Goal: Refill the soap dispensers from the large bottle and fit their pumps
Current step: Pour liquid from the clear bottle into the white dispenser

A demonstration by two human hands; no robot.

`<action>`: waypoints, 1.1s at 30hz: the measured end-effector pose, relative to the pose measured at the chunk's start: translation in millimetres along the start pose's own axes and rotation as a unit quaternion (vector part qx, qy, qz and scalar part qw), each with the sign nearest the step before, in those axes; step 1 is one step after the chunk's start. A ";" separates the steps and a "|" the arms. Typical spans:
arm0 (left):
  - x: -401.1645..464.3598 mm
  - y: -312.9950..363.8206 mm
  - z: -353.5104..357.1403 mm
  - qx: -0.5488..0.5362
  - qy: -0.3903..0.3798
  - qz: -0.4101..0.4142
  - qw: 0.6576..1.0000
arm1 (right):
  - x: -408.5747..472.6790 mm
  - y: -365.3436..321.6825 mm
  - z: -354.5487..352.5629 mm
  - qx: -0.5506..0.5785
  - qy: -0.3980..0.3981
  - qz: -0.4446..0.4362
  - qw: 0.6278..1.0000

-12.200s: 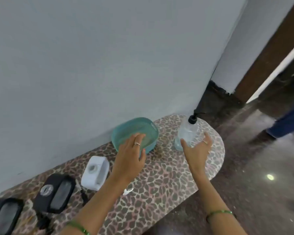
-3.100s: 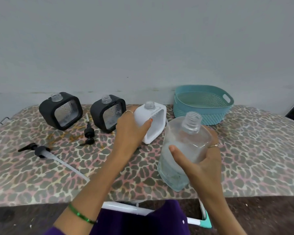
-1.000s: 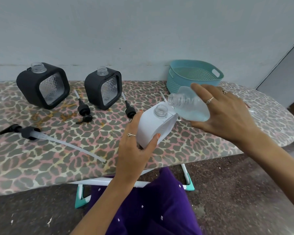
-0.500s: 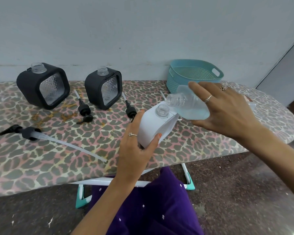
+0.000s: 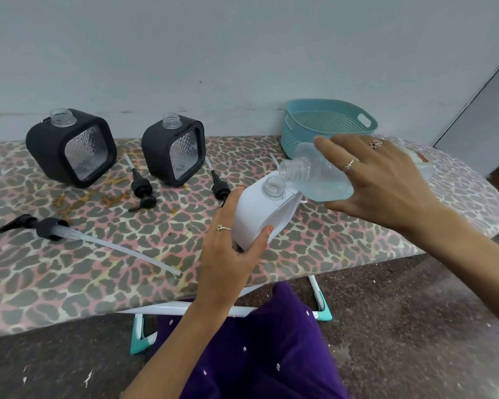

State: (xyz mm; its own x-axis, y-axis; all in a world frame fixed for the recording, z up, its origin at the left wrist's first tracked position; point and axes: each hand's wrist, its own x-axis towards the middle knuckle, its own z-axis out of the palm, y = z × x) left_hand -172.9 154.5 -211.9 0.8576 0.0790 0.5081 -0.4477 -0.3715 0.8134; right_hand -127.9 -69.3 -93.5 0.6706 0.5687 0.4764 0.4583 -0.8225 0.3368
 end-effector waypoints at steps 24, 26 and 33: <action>0.1 0.2 0.1 0.013 0.002 -0.005 1.000 | -0.9 6.9 3.7 -0.011 -0.002 -0.020 1.000; -0.1 0.1 -0.2 0.011 0.000 -0.004 1.000 | -0.7 7.0 4.1 -0.015 0.000 -0.023 1.000; 0.5 1.5 0.3 0.010 -0.001 -0.005 1.000 | 1.3 6.5 3.3 -0.016 0.007 -0.029 0.999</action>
State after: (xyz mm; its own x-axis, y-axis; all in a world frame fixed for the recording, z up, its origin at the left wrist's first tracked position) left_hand -173.0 153.7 -210.5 0.8629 0.0802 0.4990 -0.4340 -0.3886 0.8128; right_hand -122.2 -74.0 -93.3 0.6358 0.6151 0.4663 0.4769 -0.7881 0.3893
